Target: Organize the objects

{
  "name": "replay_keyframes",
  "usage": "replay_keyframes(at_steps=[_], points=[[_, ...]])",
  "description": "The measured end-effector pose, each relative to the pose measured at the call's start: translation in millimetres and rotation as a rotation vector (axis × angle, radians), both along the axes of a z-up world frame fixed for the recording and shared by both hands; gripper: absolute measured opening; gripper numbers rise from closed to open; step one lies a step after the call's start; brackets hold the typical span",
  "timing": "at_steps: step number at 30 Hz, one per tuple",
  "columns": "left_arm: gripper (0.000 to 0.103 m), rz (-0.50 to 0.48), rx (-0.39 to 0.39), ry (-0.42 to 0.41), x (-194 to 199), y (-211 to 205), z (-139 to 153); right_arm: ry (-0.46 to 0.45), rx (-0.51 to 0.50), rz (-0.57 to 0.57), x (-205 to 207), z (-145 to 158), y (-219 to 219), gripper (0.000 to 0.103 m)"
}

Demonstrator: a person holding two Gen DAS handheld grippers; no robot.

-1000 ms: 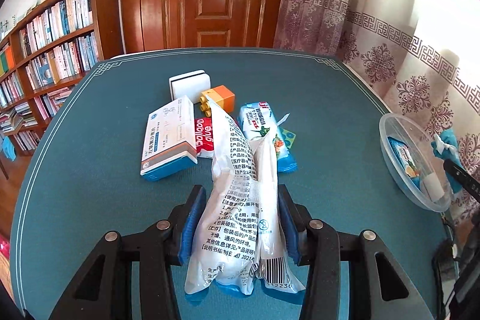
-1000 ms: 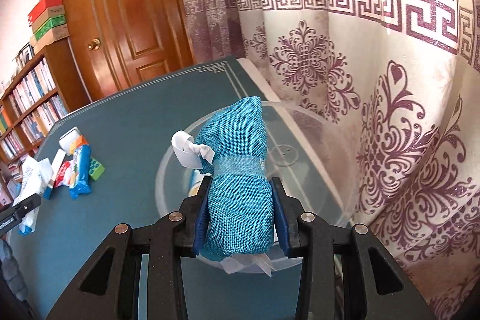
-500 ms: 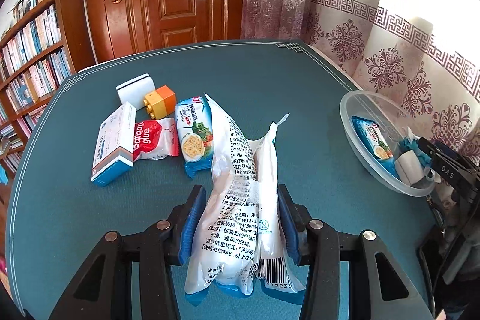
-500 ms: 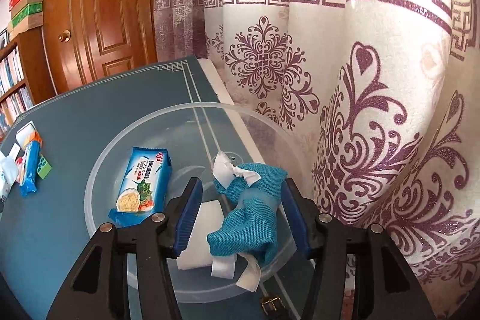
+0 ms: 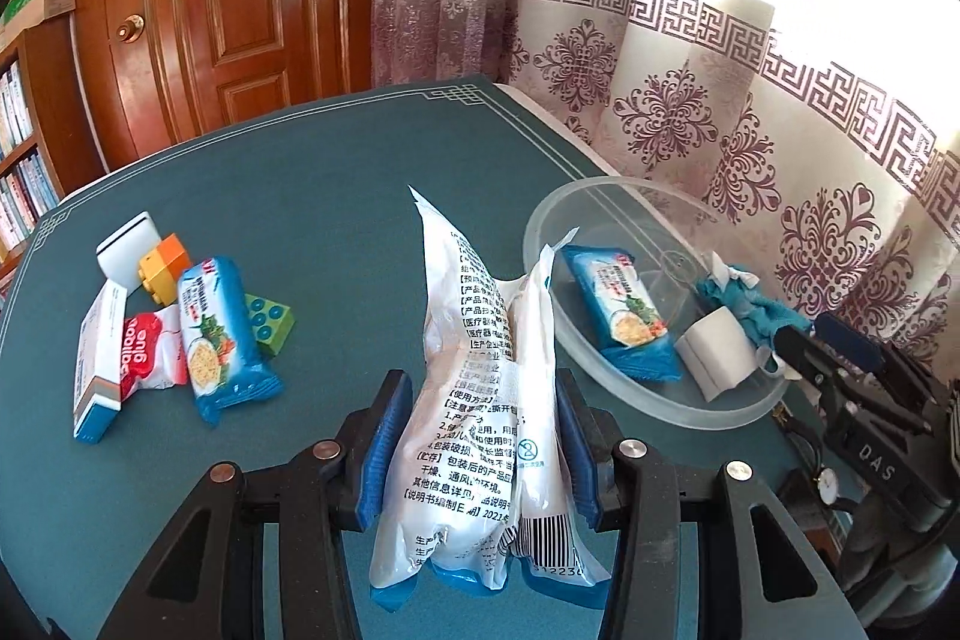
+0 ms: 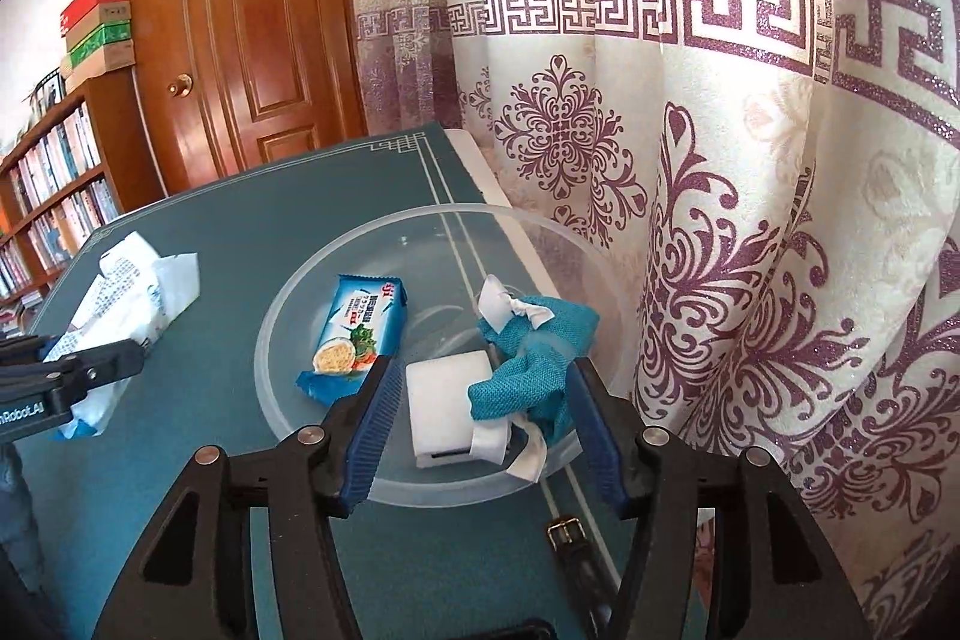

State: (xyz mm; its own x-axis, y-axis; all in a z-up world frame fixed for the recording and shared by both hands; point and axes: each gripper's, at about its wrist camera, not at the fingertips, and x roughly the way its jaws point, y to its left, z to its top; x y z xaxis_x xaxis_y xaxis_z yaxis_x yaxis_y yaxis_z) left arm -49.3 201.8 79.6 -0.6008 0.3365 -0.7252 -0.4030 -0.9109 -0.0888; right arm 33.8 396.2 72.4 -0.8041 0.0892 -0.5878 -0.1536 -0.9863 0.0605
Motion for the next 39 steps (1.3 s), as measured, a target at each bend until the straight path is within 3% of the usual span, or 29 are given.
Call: replay_keyframes(at_steps=[11,18,25,31,33,39], points=[[0.050,-0.110,0.012,-0.016,-20,67,4,0.006,-0.047,0.025,16,-3,4,0.059],[0.050,-0.180,0.019,0.035,-23,102,17,0.006,-0.064,0.014,16,-5,14,0.059],[0.052,-0.139,0.028,0.008,-28,88,9,-0.001,-0.084,0.010,15,-8,19,0.059],[0.061,-0.082,0.038,-0.019,-23,62,-2,-0.011,-0.084,0.019,14,-12,16,0.059],[0.072,-0.055,0.041,-0.042,-19,50,-6,-0.006,-0.083,0.022,15,-11,14,0.059],[0.088,0.014,0.032,-0.094,6,18,-17,-0.003,-0.086,0.032,16,-11,10,0.059]])
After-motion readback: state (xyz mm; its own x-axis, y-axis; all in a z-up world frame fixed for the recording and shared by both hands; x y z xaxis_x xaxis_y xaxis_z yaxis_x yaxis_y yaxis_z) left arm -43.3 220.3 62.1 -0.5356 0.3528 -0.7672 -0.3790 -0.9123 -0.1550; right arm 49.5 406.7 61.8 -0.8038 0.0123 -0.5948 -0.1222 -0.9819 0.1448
